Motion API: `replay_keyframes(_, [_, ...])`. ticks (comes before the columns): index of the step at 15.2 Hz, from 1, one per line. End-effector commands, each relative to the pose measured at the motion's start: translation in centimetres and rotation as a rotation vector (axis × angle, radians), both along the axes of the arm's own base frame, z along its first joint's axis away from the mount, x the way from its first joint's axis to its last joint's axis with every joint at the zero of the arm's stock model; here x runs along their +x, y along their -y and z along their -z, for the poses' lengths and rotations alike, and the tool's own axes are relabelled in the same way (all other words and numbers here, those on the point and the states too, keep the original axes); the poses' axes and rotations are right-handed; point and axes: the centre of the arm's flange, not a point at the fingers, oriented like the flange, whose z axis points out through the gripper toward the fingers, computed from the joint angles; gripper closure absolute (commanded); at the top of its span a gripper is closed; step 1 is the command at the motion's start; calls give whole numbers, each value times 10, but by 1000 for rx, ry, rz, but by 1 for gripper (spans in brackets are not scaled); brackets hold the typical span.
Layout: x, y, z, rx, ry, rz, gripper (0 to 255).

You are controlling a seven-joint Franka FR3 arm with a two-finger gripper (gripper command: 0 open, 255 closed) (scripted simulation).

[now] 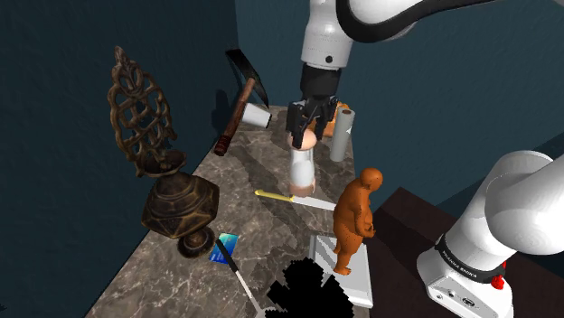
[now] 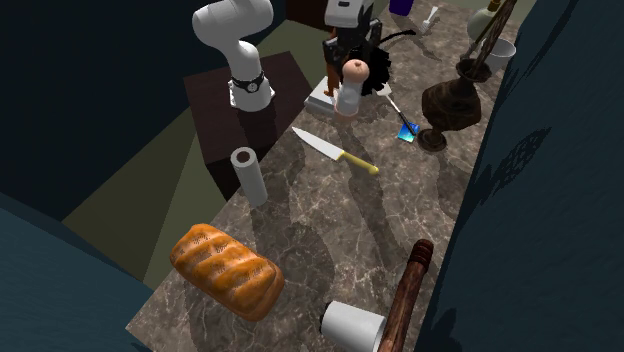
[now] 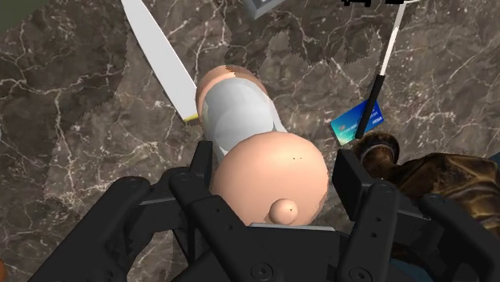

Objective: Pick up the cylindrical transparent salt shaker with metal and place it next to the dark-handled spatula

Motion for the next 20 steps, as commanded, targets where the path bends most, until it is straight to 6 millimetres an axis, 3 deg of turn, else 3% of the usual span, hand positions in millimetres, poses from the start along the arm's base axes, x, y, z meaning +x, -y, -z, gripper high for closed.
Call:
replay_keyframes(1, [1,-1,12,0,1,0,255])
replay_keyframes(20, [1,-1,110,0,1,0,255])
